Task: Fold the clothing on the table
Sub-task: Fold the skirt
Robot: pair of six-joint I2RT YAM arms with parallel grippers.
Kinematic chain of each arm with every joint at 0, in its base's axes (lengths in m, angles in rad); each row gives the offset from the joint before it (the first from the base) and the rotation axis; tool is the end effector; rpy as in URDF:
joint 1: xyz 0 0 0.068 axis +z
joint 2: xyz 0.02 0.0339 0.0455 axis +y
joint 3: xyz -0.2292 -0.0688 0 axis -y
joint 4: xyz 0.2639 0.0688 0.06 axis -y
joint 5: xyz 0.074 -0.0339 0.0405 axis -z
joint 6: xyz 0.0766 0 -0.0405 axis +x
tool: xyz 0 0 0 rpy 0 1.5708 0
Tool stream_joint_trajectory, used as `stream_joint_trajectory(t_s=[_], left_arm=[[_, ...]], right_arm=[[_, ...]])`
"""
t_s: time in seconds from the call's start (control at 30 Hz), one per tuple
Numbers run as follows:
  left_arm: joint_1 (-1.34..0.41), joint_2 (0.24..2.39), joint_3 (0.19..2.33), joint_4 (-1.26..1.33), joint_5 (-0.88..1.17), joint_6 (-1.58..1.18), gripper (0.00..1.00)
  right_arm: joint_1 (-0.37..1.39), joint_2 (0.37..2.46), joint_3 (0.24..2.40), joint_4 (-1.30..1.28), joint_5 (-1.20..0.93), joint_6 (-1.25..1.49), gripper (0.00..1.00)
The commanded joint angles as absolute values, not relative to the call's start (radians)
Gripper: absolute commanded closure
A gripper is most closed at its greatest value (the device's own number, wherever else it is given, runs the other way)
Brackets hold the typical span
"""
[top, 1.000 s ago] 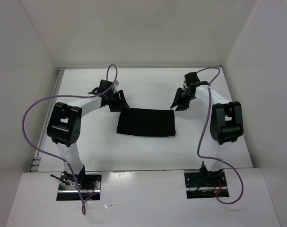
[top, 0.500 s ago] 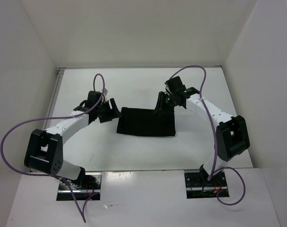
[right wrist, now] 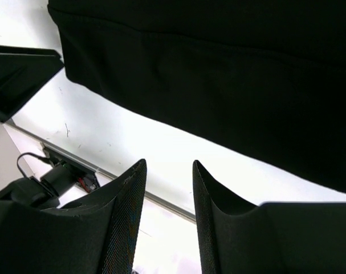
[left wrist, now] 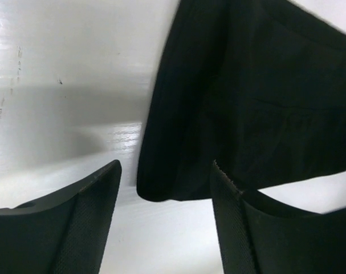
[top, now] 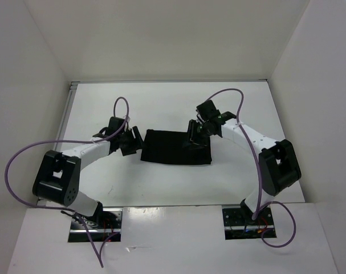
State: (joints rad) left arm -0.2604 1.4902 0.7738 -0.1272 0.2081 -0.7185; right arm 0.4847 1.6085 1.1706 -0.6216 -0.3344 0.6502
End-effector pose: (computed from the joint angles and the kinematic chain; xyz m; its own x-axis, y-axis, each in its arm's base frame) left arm 0.3235 -0.1026 0.1026 -0.7966 -0.4543 -0.3988 -0.1856 0.8117 -0.5538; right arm 0.3110 0.1922 0.1573 -0.9667 0.1372 -0.2162 0.0037 0.8517 0.5240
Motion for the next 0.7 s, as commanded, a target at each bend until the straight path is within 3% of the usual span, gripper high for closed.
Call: stream_joint_trajectory(t_s=[0.0,0.23,0.37,0.47,0.5,0.53,0.67], left_arm=[[-0.273,1.526,0.762,-0.080,0.215,-0.746,0.30],[-0.301,1.592,0.753,-0.071,0.216,-0.755,0.38],[-0.322,1.624,0.744,-0.051,0.253,-0.755,0.58],[-0.322,1.657,0.733,-0.031,0.288,-0.764,0.79],[-0.322,1.672,0.733,-0.031,0.288,-0.764,0.96],[-0.322,1.672,0.733,-0.031,0.288,-0.764,1.00],[-0.322,1.646,0.733,-0.021,0.299,-0.764,1.00]], right_arm=[[0.495,1.546,1.166,-0.603,-0.344,0.661,0.56],[0.495,1.528,1.157,-0.612,-0.334,0.670,0.56],[0.495,1.528,1.166,-0.621,-0.334,0.670,0.56],[0.495,1.528,1.175,-0.621,-0.334,0.670,0.56],[0.495,1.528,1.175,-0.621,-0.345,0.670,0.56],[0.495,1.528,1.175,-0.621,-0.345,0.670,0.56],[0.495,1.577,1.166,-0.612,-0.383,0.661,0.61]])
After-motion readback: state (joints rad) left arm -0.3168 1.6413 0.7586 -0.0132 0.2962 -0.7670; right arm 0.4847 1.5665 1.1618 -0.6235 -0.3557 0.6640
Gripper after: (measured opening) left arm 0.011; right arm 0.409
